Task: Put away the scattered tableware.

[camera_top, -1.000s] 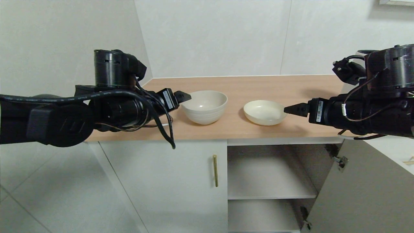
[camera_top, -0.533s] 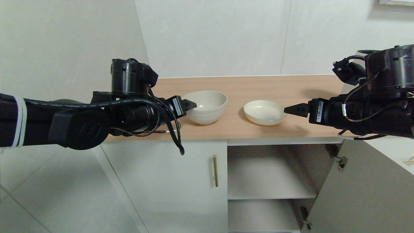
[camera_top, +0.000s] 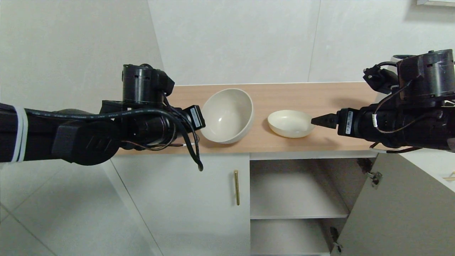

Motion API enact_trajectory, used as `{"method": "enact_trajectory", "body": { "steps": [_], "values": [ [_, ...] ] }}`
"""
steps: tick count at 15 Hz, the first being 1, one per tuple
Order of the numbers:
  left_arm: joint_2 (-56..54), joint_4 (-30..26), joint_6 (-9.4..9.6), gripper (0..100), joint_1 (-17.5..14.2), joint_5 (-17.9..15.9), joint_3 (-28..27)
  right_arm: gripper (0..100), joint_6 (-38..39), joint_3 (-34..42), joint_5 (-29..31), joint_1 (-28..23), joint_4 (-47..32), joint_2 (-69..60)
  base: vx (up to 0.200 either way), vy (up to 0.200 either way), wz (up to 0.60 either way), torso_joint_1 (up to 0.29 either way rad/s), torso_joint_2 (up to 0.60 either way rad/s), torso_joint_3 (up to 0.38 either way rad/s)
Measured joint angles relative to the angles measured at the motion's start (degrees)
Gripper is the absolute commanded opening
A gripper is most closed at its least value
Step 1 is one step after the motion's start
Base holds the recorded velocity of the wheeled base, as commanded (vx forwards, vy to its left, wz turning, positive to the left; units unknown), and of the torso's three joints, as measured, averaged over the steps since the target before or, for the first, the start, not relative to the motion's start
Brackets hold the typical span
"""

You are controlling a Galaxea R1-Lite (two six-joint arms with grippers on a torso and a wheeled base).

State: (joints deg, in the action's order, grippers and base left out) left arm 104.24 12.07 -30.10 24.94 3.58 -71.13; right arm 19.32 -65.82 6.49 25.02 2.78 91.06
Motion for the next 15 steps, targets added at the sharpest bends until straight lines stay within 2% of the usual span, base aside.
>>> {"method": "enact_trajectory", "body": {
  "steps": [5,8,10,15],
  "values": [
    [-2.4,0.1,0.05,0,0.6,-0.6,1.3,100,0.2,-5.0,10.2,0.1,0.3,8.2,0.000,0.000,0.00,0.000,0.00,0.000],
    [-5.0,0.2,0.05,0,0.8,-3.7,2.9,100,2.1,-8.3,14.6,0.3,4.5,14.6,0.000,0.000,0.00,0.000,0.00,0.000],
    [-6.5,0.2,0.05,0,0.8,-4.4,3.6,100,2.2,-9.8,15.9,0.6,7.9,17.5,0.000,0.000,0.00,0.000,0.00,0.000],
    [-7.6,0.3,0.00,0,0.8,-4.5,3.8,100,2.2,-11.4,16.0,0.6,8.0,19.9,0.000,0.000,0.00,0.000,0.00,0.000]
  ]
}}
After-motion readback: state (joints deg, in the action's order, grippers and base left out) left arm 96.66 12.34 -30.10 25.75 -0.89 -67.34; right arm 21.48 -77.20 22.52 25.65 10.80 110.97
